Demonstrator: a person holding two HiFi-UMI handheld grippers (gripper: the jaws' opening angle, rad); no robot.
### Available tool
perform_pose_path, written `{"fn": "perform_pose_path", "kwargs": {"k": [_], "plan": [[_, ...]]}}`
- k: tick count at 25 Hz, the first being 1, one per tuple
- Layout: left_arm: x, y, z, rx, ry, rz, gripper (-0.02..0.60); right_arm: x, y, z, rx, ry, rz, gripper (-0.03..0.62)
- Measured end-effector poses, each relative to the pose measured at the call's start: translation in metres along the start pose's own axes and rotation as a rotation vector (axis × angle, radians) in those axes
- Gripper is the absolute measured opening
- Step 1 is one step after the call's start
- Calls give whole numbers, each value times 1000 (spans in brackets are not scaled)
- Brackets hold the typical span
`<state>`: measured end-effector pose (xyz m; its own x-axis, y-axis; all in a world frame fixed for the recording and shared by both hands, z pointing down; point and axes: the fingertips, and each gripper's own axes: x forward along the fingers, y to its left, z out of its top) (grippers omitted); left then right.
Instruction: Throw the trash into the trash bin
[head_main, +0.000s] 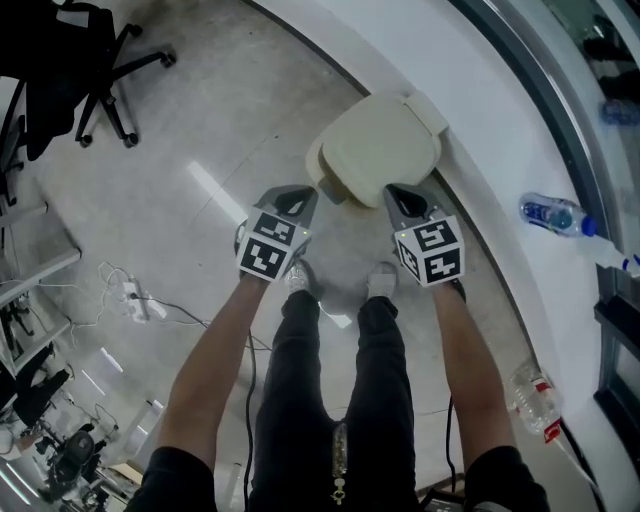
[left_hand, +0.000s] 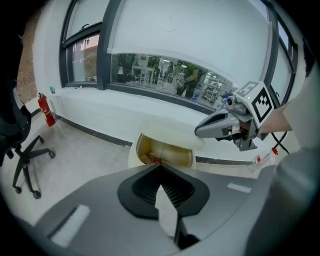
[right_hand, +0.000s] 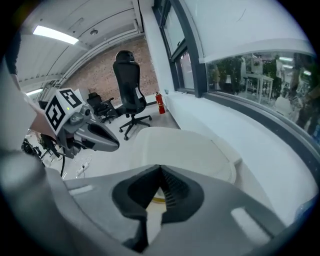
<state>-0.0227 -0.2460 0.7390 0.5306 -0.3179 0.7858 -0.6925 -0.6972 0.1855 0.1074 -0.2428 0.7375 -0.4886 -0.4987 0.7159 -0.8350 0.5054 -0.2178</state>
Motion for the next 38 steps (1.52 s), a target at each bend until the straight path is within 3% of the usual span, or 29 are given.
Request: {"fn": "perform_pose_path", "kwargs": {"k": [15,34,38], "plan": [[-5,-13,-14,-65,-30,-21,6,54,10,-64,-28,189,-64,2],[-13,-24,-19,-98,-55,-4,6,59,8,-59,-48,394,-40,2],[-17,-28,-21,-95,-65,-2,6,57,14,-58,-169,426,-4,2]]}}
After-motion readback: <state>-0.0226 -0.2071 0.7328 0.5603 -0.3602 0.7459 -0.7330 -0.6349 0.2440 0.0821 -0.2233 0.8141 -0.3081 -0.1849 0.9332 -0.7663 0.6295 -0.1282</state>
